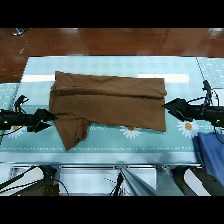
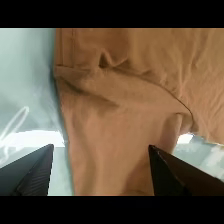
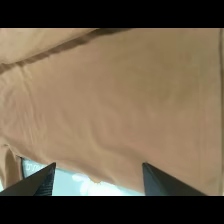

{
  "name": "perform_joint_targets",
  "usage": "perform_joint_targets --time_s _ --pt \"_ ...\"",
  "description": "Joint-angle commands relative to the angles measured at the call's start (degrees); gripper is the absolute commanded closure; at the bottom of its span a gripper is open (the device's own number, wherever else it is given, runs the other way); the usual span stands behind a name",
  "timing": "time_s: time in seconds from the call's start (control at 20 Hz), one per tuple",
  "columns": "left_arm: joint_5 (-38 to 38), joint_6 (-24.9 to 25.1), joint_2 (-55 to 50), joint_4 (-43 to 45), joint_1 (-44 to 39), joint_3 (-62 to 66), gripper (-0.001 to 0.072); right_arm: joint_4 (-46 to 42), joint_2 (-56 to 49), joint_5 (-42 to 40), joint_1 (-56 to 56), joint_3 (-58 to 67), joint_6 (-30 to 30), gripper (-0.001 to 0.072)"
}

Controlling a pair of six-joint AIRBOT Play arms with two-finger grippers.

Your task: Fold the shirts.

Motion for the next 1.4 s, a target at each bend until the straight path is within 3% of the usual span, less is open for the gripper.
perform_joint_targets --time_s 0.0,0.35,0.4,0.45,0.6,0.75,0.95,1.35 --pt "2.60 1.09 -0.66 -1.25 -1.25 -0.74 0.0005 1.42 0.35 0.00 -0.04 -0.48 -0.26 0.0097" --pt "5.73 1.81 -5.95 -2.38 -8.81 -0.74 0.0007 1.77 0.35 -0.74 -0.04 -0.48 0.63 0.0097" --pt "6.40 1.90 -6.27 -2.97 -10.29 -0.72 0.0142 1.60 0.33 -0.98 -0.11 -0.46 0.92 0.0097" --pt "6.45 3.41 -6.34 -2.95 -11.34 -0.66 0.0685 0.63 0.35 -1.31 -0.94 -0.46 1.53 0.0097" --pt "4.13 4.44 -6.25 -2.69 -11.69 0.96 0.0684 -12.57 0.33 -0.79 -7.30 -0.48 7.43 0.0097" --pt "1.29 4.35 -6.10 -2.32 -11.39 3.21 0.0685 -25.03 0.33 5.53 -10.97 -1.03 13.42 0.0097" --pt "0.09 4.33 -6.10 -2.34 -11.37 4.52 0.0684 -22.29 0.13 10.82 -10.99 -5.44 10.64 0.0097" --pt "-0.09 4.35 -6.10 -2.32 -11.37 4.52 0.0684 -12.74 -12.11 7.61 -7.28 -6.34 5.64 0.0097"
